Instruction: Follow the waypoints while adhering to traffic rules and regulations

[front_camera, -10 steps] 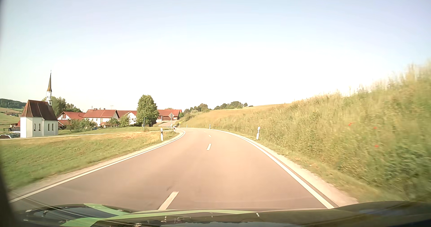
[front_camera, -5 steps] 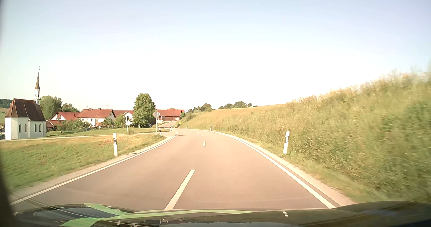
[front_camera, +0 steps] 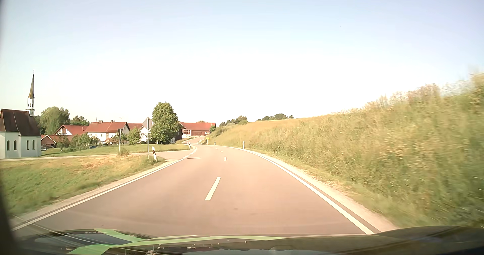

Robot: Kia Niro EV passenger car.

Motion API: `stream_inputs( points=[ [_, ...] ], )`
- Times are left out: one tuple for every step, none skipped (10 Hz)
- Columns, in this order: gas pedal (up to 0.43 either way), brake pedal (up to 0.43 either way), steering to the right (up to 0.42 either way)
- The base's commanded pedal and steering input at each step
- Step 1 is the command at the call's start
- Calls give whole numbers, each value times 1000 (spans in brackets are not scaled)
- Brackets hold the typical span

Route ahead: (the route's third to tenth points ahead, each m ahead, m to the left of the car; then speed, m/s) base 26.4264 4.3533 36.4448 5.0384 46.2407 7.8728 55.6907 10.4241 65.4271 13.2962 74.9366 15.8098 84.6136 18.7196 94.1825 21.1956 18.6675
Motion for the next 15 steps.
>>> stream_inputs(
  points=[
    [79, 0, -28],
    [79, 0, -28],
    [87, 0, -28],
    [110, 0, -28],
    [110, 0, -28],
    [118, 0, -28],
    [118, 0, -28],
    [118, 0, -28],
    [118, 0, -28],
    [118, 0, -28],
    [118, 0, -28],
    [118, 0, -28],
    [118, 0, -29],
    [118, 0, -29],
    [118, 0, -29]
  ],
)
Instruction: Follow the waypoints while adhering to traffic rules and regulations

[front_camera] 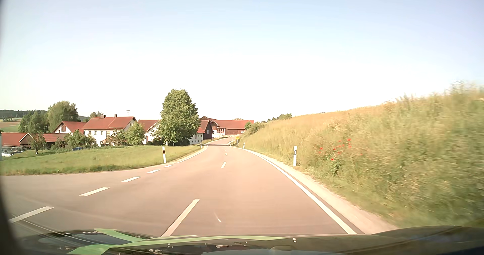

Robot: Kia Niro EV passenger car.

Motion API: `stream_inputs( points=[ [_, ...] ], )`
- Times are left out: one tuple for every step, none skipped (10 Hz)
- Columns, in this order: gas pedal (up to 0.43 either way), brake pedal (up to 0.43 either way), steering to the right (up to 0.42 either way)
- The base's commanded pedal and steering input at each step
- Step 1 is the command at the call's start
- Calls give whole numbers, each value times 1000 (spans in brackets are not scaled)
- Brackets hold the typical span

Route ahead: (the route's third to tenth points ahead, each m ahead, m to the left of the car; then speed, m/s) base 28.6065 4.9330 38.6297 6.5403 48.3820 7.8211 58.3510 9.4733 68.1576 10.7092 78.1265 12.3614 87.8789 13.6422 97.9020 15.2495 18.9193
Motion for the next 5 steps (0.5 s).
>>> stream_inputs(
  points=[
    [118, 0, -29],
    [118, 0, -29],
    [118, 0, -29],
    [118, 0, -29],
    [118, 0, -29]
  ],
)
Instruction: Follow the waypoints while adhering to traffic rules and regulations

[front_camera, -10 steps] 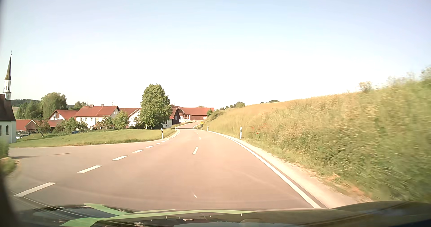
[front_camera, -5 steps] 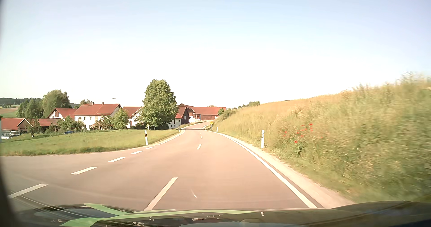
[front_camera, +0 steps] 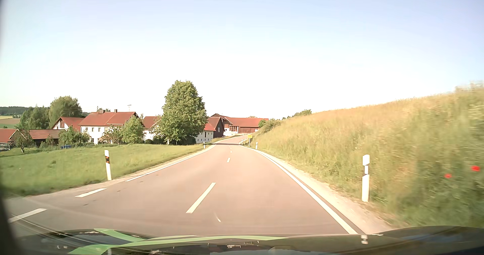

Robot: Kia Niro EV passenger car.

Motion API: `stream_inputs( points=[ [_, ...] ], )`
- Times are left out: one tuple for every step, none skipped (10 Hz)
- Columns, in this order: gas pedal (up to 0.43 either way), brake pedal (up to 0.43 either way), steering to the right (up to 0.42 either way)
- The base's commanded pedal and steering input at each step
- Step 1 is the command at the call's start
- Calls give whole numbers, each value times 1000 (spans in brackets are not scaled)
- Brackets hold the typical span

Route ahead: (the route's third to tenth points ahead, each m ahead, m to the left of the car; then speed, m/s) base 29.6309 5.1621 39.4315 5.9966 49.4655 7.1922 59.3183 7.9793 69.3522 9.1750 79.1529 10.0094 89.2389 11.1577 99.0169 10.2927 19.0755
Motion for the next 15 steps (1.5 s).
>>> stream_inputs(
  points=[
    [98, 0, -29],
    [79, 0, -28],
    [79, 0, -28],
    [79, 0, -27],
    [79, 0, -25],
    [79, 0, -22],
    [87, 0, -19],
    [87, 0, -16],
    [87, 0, -15],
    [87, 0, -14],
    [79, 0, -12],
    [0, 0, -9],
    [0, 0, -7],
    [0, 0, -7],
    [0, 0, -7]
  ],
)
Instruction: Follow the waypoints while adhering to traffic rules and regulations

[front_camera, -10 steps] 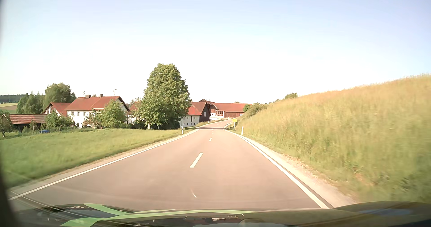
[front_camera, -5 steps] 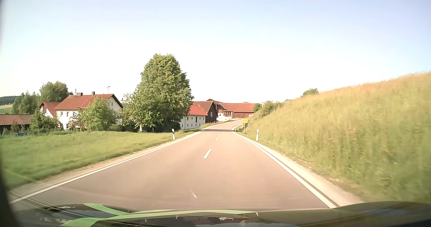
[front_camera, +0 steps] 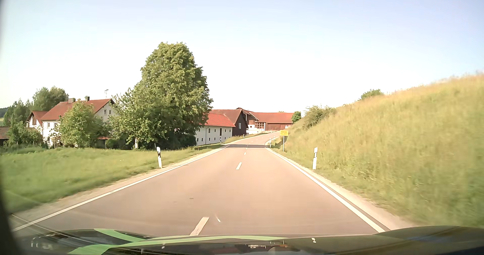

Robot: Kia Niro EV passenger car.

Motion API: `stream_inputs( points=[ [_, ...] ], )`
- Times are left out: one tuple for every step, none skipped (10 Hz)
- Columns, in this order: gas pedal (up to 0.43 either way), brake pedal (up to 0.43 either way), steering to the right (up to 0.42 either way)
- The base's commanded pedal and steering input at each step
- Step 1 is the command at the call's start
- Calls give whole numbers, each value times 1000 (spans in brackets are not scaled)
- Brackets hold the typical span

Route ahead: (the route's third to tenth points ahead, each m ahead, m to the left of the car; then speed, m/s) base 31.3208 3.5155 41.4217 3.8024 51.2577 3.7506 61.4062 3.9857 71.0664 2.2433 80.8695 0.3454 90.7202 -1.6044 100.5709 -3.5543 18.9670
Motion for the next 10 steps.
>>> stream_inputs(
  points=[
    [0, 0, -7],
    [0, 0, -6],
    [0, 0, -3],
    [0, 0, -3],
    [0, 0, -3],
    [0, 0, -3],
    [0, 0, -3],
    [0, 0, -3],
    [0, 0, -3],
    [0, 30, -3]
  ],
)
